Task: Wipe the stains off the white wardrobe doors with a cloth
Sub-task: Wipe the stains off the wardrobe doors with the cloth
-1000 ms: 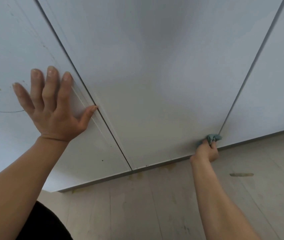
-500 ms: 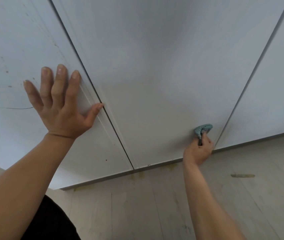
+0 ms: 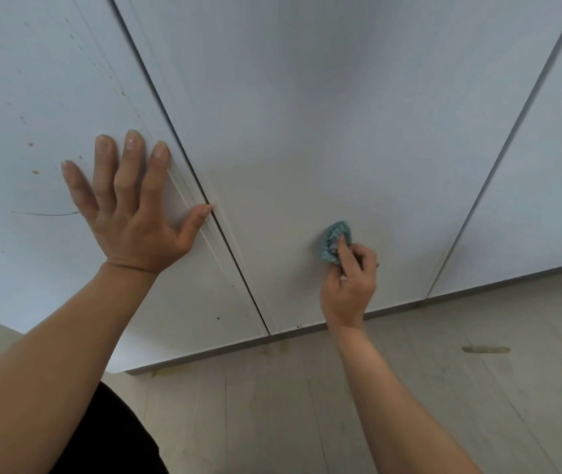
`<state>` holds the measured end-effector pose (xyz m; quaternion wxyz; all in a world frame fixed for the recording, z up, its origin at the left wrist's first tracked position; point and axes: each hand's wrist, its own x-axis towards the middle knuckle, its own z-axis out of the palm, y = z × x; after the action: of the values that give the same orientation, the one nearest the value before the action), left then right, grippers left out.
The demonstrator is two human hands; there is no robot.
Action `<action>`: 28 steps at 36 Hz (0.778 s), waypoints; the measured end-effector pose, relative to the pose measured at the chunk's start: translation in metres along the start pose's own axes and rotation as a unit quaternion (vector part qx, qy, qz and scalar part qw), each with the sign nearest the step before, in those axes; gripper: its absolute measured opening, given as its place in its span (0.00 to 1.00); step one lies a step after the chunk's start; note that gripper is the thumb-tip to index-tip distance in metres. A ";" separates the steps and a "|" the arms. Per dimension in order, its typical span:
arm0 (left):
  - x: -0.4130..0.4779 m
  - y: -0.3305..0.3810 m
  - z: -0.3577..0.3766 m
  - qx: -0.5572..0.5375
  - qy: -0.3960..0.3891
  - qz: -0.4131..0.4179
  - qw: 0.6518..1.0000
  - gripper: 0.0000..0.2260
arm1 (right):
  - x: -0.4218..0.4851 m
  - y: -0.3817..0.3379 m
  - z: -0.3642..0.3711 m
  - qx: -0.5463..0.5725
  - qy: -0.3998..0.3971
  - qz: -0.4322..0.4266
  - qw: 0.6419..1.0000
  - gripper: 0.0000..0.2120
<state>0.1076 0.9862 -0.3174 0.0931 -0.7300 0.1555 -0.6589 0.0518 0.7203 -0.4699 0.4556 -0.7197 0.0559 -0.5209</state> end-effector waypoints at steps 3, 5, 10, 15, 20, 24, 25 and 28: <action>-0.001 -0.001 0.001 0.007 0.003 -0.004 1.000 0.42 | 0.018 -0.001 -0.004 0.027 0.075 0.083 0.993 0.17; -0.001 0.000 0.002 0.006 0.004 -0.003 1.000 0.42 | 0.028 -0.006 -0.001 0.035 0.114 0.109 0.987 0.18; -0.001 0.000 0.002 0.002 -0.001 -0.005 1.000 0.41 | 0.011 -0.020 0.016 0.014 0.057 0.009 0.998 0.21; -0.002 0.000 0.001 0.001 -0.004 -0.008 1.000 0.41 | -0.001 -0.018 0.010 -0.010 -0.050 -0.104 0.993 0.15; -0.002 0.000 0.003 0.002 0.000 -0.007 1.000 0.41 | 0.024 -0.037 0.012 0.015 0.022 -0.055 0.998 0.20; -0.001 0.000 0.003 0.001 0.000 -0.006 1.000 0.42 | 0.024 -0.050 0.027 0.019 0.032 -0.057 0.998 0.17; -0.001 0.000 0.002 0.001 -0.001 -0.007 1.000 0.42 | 0.016 -0.048 0.029 0.007 0.011 -0.086 0.996 0.14; -0.001 0.000 0.002 -0.001 -0.005 -0.009 1.000 0.42 | -0.014 -0.031 0.031 -0.046 -0.107 -0.215 0.970 0.13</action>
<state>0.1094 0.9866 -0.3189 0.0873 -0.7346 0.1486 -0.6562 0.0576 0.7643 -0.4593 0.3028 -0.7866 -0.1250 -0.5234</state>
